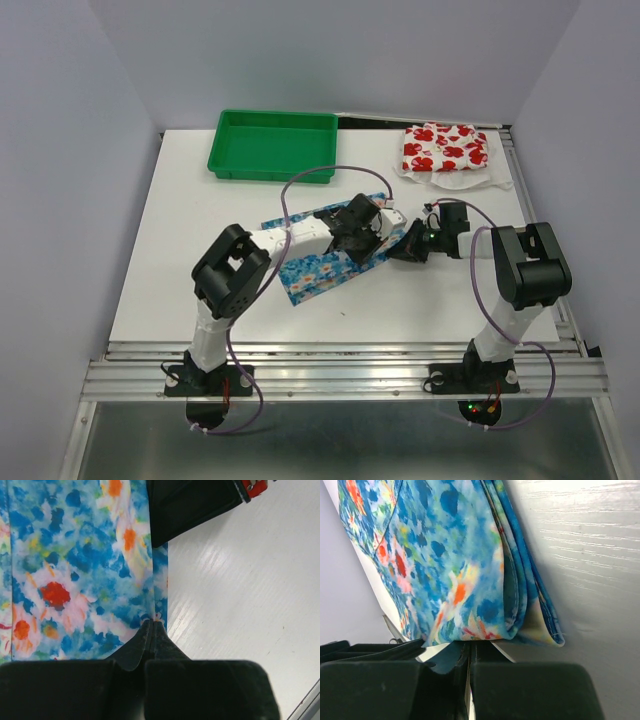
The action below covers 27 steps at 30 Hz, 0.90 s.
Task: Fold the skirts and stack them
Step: Fold the skirt
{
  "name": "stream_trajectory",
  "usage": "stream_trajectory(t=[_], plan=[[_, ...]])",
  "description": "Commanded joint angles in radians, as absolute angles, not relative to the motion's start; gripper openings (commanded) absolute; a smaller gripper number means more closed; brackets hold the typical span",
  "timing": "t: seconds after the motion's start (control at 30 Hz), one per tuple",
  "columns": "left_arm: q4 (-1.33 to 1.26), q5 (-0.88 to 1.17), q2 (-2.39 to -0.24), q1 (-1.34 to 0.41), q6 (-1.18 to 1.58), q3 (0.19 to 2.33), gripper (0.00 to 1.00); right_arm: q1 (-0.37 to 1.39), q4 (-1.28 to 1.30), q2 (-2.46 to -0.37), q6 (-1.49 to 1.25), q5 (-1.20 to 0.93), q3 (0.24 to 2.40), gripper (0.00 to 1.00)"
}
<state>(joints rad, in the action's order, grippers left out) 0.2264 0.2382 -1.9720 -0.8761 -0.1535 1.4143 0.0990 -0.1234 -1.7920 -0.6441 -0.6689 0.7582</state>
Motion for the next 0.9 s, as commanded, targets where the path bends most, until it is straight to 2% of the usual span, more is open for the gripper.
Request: stream_trajectory(t=[0.0, 0.37, 0.63, 0.77, 0.87], plan=[[0.241, 0.285, -1.997, -0.884, -0.140, 1.453, 0.00, 0.103, -0.091, -1.778, -0.617, -0.581, 0.746, 0.01], [0.230, 0.301, -2.085, -0.877, -0.120, 1.463, 0.00, 0.103, -0.081, -1.767, -0.608, -0.577, 0.749, 0.01], [0.232, 0.325, -2.088, -0.854, -0.123, 1.445, 0.00, 0.031, 0.225, -1.619, -0.538, -0.508, 0.891, 0.01], [0.221, 0.334, -2.072, -0.853, -0.127, 1.424, 0.00, -0.011, 0.273, -1.528, -0.538, -0.502, 0.939, 0.01], [0.216, 0.333, -2.065, -0.853, -0.130, 1.416, 0.00, -0.020, 0.268, -1.537, -0.543, -0.531, 0.980, 0.01]])
